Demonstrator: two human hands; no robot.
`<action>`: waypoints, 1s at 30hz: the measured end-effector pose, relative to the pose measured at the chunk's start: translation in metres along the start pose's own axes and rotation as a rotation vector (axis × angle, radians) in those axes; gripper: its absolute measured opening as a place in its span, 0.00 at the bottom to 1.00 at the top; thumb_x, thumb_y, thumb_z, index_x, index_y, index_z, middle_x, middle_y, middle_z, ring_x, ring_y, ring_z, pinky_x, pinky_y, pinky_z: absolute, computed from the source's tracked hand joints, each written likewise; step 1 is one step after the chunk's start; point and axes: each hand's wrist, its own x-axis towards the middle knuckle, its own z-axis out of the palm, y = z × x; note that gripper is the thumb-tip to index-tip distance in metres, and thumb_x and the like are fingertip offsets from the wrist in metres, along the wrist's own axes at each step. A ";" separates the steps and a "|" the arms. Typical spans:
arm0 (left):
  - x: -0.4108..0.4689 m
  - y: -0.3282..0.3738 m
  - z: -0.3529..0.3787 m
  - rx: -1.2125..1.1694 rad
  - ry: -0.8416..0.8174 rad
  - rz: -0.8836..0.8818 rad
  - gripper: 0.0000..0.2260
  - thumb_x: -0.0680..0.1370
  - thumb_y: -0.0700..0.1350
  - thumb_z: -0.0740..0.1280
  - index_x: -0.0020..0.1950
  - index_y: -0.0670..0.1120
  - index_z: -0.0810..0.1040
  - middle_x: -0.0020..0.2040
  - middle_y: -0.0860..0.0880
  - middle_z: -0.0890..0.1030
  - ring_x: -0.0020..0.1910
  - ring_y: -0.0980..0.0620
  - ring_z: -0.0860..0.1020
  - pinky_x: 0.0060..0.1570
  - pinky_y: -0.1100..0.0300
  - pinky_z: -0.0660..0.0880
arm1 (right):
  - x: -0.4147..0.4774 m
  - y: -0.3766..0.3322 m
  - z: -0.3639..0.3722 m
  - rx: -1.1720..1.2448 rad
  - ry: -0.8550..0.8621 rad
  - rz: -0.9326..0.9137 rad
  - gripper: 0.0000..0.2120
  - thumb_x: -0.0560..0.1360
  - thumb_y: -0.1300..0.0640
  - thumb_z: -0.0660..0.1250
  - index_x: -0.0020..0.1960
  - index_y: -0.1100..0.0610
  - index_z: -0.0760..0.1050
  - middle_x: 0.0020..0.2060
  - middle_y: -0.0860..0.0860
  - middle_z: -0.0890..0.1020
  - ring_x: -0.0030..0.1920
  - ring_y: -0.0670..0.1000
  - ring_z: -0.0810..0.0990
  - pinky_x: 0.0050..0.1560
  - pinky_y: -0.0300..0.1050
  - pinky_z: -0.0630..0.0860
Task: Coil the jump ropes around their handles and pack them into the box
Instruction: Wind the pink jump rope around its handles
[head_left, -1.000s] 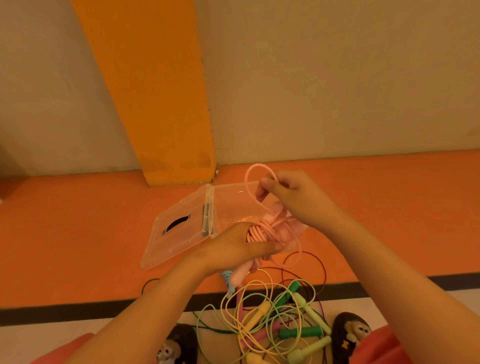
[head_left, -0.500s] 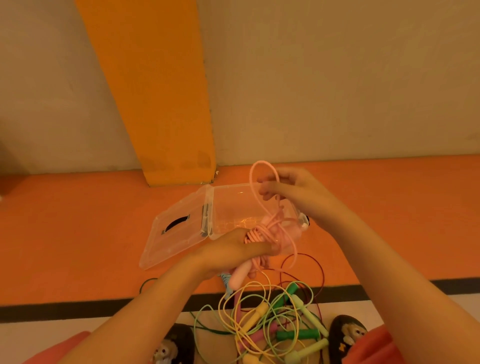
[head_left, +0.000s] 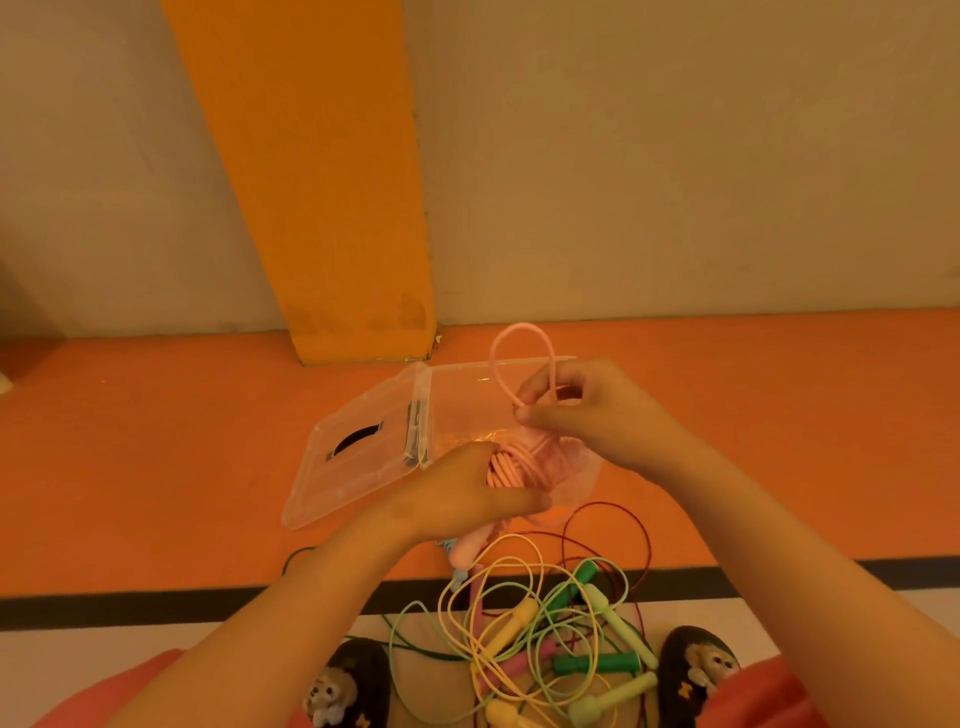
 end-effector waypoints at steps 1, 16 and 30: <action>0.000 -0.001 0.002 0.045 -0.006 -0.004 0.13 0.73 0.50 0.73 0.52 0.44 0.80 0.42 0.47 0.84 0.39 0.51 0.82 0.44 0.55 0.78 | 0.001 -0.002 0.000 0.046 0.041 -0.007 0.03 0.71 0.59 0.73 0.41 0.53 0.80 0.41 0.49 0.82 0.43 0.48 0.80 0.47 0.47 0.76; 0.007 0.005 0.014 0.087 -0.100 0.023 0.08 0.74 0.48 0.72 0.49 0.46 0.81 0.42 0.48 0.84 0.40 0.51 0.82 0.40 0.61 0.78 | 0.004 0.005 -0.004 0.138 0.240 0.062 0.05 0.68 0.57 0.76 0.38 0.51 0.81 0.37 0.49 0.84 0.42 0.49 0.82 0.50 0.52 0.78; 0.005 0.017 -0.001 -0.313 -0.025 -0.033 0.07 0.76 0.43 0.69 0.50 0.40 0.79 0.37 0.46 0.81 0.29 0.52 0.76 0.28 0.66 0.74 | 0.005 0.011 -0.004 0.089 0.123 0.086 0.10 0.77 0.51 0.66 0.51 0.54 0.83 0.45 0.60 0.84 0.48 0.58 0.82 0.50 0.56 0.78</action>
